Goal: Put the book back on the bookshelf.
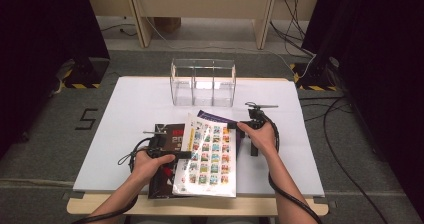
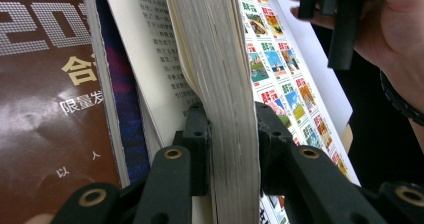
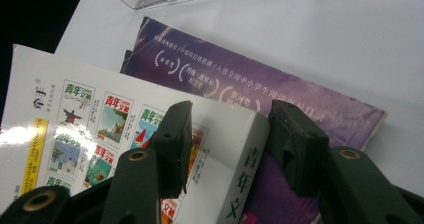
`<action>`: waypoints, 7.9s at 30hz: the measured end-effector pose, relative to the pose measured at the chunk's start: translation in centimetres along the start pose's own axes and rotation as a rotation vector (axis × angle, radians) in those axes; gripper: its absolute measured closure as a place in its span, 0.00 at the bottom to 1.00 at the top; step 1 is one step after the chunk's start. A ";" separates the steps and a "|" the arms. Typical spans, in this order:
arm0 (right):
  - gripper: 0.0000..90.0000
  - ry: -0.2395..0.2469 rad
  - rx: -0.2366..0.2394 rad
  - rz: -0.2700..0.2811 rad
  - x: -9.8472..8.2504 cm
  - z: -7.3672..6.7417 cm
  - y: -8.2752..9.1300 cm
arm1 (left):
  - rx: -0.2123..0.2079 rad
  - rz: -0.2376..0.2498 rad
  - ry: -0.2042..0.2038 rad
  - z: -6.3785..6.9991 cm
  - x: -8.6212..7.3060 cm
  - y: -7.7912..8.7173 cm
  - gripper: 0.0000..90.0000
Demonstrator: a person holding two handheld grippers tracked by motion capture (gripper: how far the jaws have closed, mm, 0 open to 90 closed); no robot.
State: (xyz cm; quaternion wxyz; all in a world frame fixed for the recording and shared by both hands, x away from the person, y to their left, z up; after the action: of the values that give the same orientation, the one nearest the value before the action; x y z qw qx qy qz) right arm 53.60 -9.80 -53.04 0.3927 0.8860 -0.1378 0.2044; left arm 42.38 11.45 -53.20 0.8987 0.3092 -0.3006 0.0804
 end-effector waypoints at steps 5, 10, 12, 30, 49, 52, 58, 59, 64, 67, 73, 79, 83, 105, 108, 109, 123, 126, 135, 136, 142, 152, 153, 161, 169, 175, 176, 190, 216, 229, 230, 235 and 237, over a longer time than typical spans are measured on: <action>0.59 -0.052 0.001 -0.018 -0.5 -0.3 0.2 | 0.000 -0.011 0.000 0.0 0.1 0.0 0.79; 0.61 -0.093 0.059 -0.084 -1.2 -0.8 0.3 | 0.002 -0.028 -0.009 -0.1 0.1 0.0 0.79; 0.60 -0.088 0.048 -0.088 -1.2 -0.9 0.2 | 0.010 -0.042 -0.014 0.0 0.2 0.0 0.78; 0.73 -0.146 0.076 -0.086 -0.5 -2.0 0.9 | 0.017 -0.065 -0.005 -0.2 0.3 0.1 0.77; 0.73 -0.229 0.103 -0.139 -1.1 -1.6 -0.6 | 0.023 -0.072 -0.016 -0.2 0.4 0.3 0.77; 0.81 -0.246 0.184 -0.126 -0.6 -2.3 0.2 | 0.021 -0.073 -0.018 -0.3 0.4 0.5 0.75; 0.82 -0.189 0.210 -0.108 0.0 -4.3 1.7 | 0.078 -0.021 -0.068 -0.6 0.2 1.8 0.59; 0.82 -0.177 0.210 -0.099 0.0 -4.7 2.1 | 0.094 -0.005 -0.081 -0.8 0.3 2.1 0.53; 0.82 -0.139 0.214 -0.052 0.3 -6.0 3.4 | 0.159 0.086 -0.127 -1.2 0.8 5.0 0.49; 0.82 -0.111 0.212 -0.031 0.4 -6.7 4.0 | 0.189 0.123 -0.139 -1.4 0.8 6.4 0.45; 0.82 -0.051 0.199 0.013 0.9 -8.3 5.5 | 0.187 0.185 -0.110 -1.9 0.1 7.5 0.38; 0.82 0.010 0.173 0.077 1.7 -9.7 7.4 | 0.227 0.211 -0.155 -2.3 0.0 8.1 0.37; 0.82 0.053 0.143 0.124 2.1 -10.5 8.5 | 0.303 0.225 -0.176 -2.9 0.1 8.8 0.39; 0.82 0.132 0.055 0.297 4.3 -12.0 11.8 | 0.334 0.259 -0.160 -3.6 0.7 9.8 0.40; 0.82 0.136 0.040 0.317 4.5 -12.3 12.2 | 0.331 0.259 -0.162 -3.4 0.7 9.8 0.40; 0.82 0.146 0.033 0.329 4.7 -12.4 12.4 | 0.330 0.260 -0.166 -3.3 0.7 9.8 0.40; 0.82 0.193 -0.066 0.474 7.4 -13.7 14.7 | 0.326 0.276 -0.164 -3.1 0.9 10.2 0.40; 0.82 0.204 -0.093 0.498 7.8 -13.8 14.9 | 0.327 0.274 -0.162 -3.2 0.9 10.2 0.40; 0.82 0.211 -0.184 0.578 9.4 -13.8 15.8 | 0.316 0.283 -0.166 -3.1 1.0 10.3 0.40; 0.82 0.210 -0.193 0.582 9.6 -13.8 15.9 | 0.319 0.282 -0.167 -3.1 1.0 10.3 0.40; 0.82 0.208 -0.227 0.604 10.9 -13.6 15.9 | 0.321 0.278 -0.167 -3.2 0.9 10.2 0.40; 0.82 0.195 -0.223 0.595 12.7 -14.2 14.8 | 0.319 0.278 -0.167 -3.3 0.8 10.1 0.40; 0.82 0.196 -0.225 0.594 12.9 -14.2 14.7 | 0.318 0.279 -0.166 -3.3 0.8 10.2 0.40; 0.82 0.178 -0.214 0.590 14.6 -13.8 14.0 | 0.320 0.274 -0.161 -3.5 0.7 10.1 0.40; 0.82 0.180 -0.232 0.601 16.5 -13.4 13.5 | 0.319 0.268 -0.158 -3.7 0.6 10.0 0.40; 0.82 0.173 -0.234 0.607 17.4 -13.5 12.6 | 0.319 0.266 -0.155 -3.8 0.4 10.0 0.40; 0.82 0.176 -0.237 0.609 17.5 -13.5 12.6 | 0.321 0.265 -0.158 -3.9 0.4 10.1 0.40; 0.82 0.199 -0.284 0.684 19.4 -14.1 12.4 | 0.320 0.265 -0.155 -3.9 0.3 10.0 0.40; 0.82 0.195 -0.270 0.700 21.7 -13.1 9.4 | 0.314 0.259 -0.143 -4.3 0.1 9.7 0.40; 0.82 0.266 -0.262 0.729 21.7 -12.1 8.3 | 0.315 0.262 -0.142 -4.6 0.1 9.7 0.40; 0.82 0.281 -0.269 0.728 21.5 -12.1 8.4 | 0.316 0.262 -0.143 -4.6 0.1 9.7 0.40; 0.82 0.341 -0.277 0.734 20.1 -12.0 9.0 | 0.318 0.262 -0.142 -4.6 0.0 9.7 0.40; 0.82 0.362 -0.274 0.734 19.4 -12.0 9.2 | 0.318 0.261 -0.143 -4.6 0.0 9.7 0.40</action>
State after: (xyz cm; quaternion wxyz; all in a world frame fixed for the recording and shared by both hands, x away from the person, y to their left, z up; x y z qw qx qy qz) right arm 63.86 -8.42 -30.73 0.4257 0.6677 -0.3986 0.4625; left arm 41.42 21.96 -51.18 0.7970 0.4105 -0.3844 0.2202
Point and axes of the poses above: each handheld gripper's, and its own axes: y roughly backward along the jaws, x roughly out of its top, z roughly to its right, the point moved 9 cm from there along -y, roughly forward along the jaws, and after that the axes turned 5 degrees about -y, right-handed, at the moved point
